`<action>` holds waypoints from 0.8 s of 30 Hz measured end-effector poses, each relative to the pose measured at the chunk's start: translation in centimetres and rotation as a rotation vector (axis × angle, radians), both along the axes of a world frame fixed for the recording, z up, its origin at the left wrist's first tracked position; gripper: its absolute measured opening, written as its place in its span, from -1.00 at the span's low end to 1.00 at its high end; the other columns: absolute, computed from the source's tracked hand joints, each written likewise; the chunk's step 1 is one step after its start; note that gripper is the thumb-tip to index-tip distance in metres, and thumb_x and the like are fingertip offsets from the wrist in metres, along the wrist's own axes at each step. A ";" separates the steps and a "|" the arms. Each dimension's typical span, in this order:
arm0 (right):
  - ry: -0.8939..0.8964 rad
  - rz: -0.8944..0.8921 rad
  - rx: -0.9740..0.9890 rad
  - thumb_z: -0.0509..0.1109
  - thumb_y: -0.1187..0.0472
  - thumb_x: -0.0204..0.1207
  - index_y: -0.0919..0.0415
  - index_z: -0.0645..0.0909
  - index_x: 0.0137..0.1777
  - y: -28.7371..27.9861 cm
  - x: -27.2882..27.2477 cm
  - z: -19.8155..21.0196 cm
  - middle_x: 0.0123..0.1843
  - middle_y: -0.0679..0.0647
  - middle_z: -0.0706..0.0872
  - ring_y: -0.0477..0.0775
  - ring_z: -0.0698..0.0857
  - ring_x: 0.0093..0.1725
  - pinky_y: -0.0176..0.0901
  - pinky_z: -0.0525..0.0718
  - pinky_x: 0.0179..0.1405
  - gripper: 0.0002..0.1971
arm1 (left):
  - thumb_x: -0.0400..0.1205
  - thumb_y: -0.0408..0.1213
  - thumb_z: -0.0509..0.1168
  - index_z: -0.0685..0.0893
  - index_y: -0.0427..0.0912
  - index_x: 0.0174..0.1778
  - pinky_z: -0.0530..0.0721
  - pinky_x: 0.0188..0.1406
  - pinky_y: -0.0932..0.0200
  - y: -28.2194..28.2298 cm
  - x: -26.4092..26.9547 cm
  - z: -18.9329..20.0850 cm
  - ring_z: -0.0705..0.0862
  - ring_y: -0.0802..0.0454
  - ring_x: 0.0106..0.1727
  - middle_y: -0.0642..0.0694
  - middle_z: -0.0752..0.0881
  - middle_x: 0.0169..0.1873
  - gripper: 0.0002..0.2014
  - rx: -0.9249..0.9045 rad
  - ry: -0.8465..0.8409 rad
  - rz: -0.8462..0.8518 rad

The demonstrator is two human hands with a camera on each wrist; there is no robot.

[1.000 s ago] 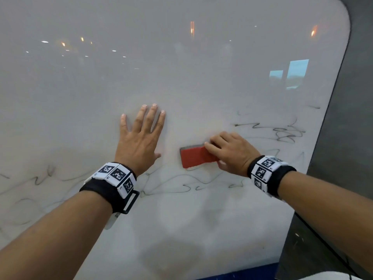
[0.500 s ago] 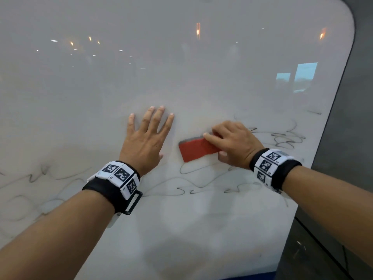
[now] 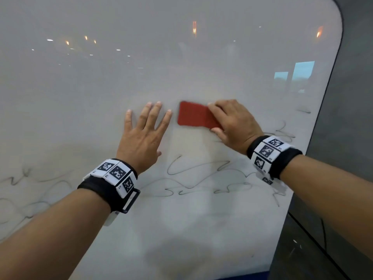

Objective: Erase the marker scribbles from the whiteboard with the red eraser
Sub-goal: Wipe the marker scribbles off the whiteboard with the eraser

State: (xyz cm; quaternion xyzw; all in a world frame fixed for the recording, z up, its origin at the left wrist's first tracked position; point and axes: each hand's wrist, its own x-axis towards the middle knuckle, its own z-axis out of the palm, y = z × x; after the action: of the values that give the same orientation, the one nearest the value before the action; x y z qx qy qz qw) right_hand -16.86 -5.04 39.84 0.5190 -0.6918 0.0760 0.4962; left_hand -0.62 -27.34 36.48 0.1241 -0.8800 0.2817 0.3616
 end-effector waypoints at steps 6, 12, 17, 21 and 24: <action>0.094 0.049 0.182 0.50 0.35 0.32 0.36 0.61 0.31 0.4 -0.2 -4.0 0.16 0.25 0.68 0.31 0.63 0.04 0.11 0.60 0.01 -0.50 | 0.24 0.00 0.66 0.18 -0.11 0.70 0.21 0.53 -0.47 0.7 -0.2 0.3 0.09 -0.21 0.69 -0.25 0.12 0.67 0.15 -0.002 0.017 -0.013; -0.020 -0.031 0.035 0.62 0.22 0.27 0.36 0.58 0.33 3.0 -1.6 1.2 0.18 0.30 0.65 0.38 0.63 0.05 0.17 0.64 0.04 -0.39 | 0.25 -0.02 0.65 0.17 -0.06 0.70 0.20 0.53 -0.47 1.5 -1.1 1.2 0.06 -0.20 0.71 -0.22 0.07 0.70 0.14 -0.013 0.003 -0.018; 0.011 -0.013 0.162 0.59 0.25 0.20 0.36 0.62 0.24 3.1 -1.5 -2.6 0.09 0.28 0.67 0.34 0.64 -0.04 0.14 0.67 -0.08 -0.44 | 0.27 -0.04 0.65 0.14 -0.04 0.71 0.17 0.53 -0.48 2.1 -1.6 1.2 0.03 -0.22 0.71 -0.22 0.05 0.70 0.14 0.010 -0.001 -0.019; 0.060 0.007 0.275 0.54 0.24 0.21 0.33 0.64 0.19 3.8 -2.4 -2.8 0.05 0.26 0.68 0.32 0.65 -0.08 0.10 0.68 -0.16 -0.50 | 0.27 -0.03 0.63 0.13 -0.04 0.72 0.17 0.52 -0.49 2.2 -1.7 1.2 0.04 -0.22 0.71 -0.23 0.05 0.69 0.14 0.003 -0.007 -0.018; -0.048 -0.046 0.077 0.62 0.17 0.23 0.33 0.59 0.25 4.5 -3.0 0.7 0.12 0.29 0.65 0.35 0.62 0.00 0.19 0.67 -0.03 -0.42 | 0.29 -0.02 0.62 0.13 -0.05 0.72 0.16 0.53 -0.48 2.4 -1.9 1.2 0.04 -0.21 0.71 -0.23 0.05 0.69 0.12 0.002 -0.009 -0.019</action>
State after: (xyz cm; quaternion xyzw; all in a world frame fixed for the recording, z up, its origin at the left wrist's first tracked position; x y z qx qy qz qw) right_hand -19.83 -0.57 40.57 0.5194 -0.7179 0.0504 0.4607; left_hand -2.49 -24.91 37.70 0.1148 -0.8830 0.2781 0.3603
